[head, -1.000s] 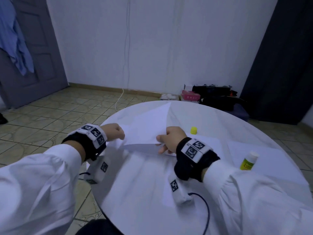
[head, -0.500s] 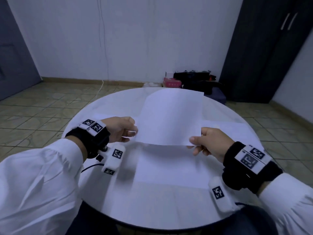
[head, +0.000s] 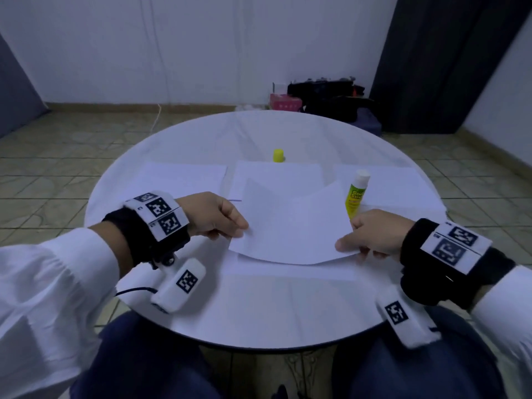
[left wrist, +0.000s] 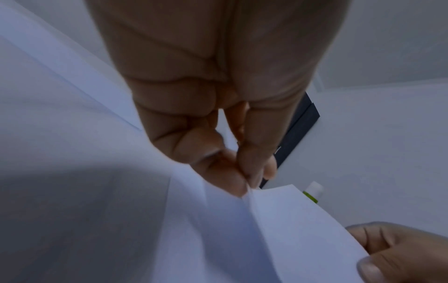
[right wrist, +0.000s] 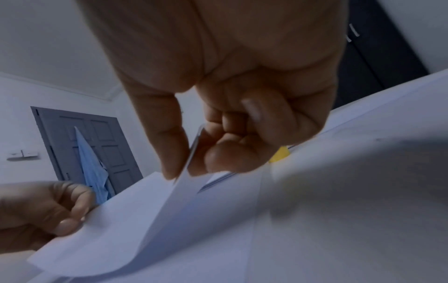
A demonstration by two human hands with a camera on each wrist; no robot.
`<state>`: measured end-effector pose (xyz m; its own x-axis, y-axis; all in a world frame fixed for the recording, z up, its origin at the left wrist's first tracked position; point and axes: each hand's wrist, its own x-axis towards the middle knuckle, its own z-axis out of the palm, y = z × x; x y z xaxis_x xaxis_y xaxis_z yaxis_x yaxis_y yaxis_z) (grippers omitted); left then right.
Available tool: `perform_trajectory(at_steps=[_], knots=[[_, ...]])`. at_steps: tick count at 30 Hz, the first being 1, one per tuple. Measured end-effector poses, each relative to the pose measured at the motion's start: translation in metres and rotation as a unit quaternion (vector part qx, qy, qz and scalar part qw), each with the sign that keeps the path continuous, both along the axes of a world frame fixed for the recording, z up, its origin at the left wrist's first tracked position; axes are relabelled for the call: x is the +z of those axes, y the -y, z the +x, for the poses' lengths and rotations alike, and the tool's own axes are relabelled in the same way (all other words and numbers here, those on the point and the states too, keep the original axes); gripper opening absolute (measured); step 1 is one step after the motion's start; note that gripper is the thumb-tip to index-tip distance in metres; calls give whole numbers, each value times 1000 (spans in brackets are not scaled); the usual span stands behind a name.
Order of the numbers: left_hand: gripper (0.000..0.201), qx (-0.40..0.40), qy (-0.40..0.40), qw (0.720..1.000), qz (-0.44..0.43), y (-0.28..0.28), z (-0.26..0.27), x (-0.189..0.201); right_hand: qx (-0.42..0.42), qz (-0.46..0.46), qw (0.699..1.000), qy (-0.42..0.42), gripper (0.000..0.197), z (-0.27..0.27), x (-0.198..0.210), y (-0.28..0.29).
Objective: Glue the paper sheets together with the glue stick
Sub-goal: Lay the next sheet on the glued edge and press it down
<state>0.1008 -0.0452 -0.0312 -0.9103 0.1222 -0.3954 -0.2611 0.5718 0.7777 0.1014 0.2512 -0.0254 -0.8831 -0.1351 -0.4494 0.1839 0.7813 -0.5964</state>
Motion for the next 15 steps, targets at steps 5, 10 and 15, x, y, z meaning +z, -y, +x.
perform_trajectory(at_steps=[5,10,15], knots=[[20,-73,19,992,-105,1,1,-3,20,10,999,37,20,2,-12,1],[19,-124,25,977,-174,-2,-1,-11,43,40,997,40,14,2,-21,1],[18,-147,32,971,-187,-2,-2,-10,55,48,996,43,18,0,-23,2]])
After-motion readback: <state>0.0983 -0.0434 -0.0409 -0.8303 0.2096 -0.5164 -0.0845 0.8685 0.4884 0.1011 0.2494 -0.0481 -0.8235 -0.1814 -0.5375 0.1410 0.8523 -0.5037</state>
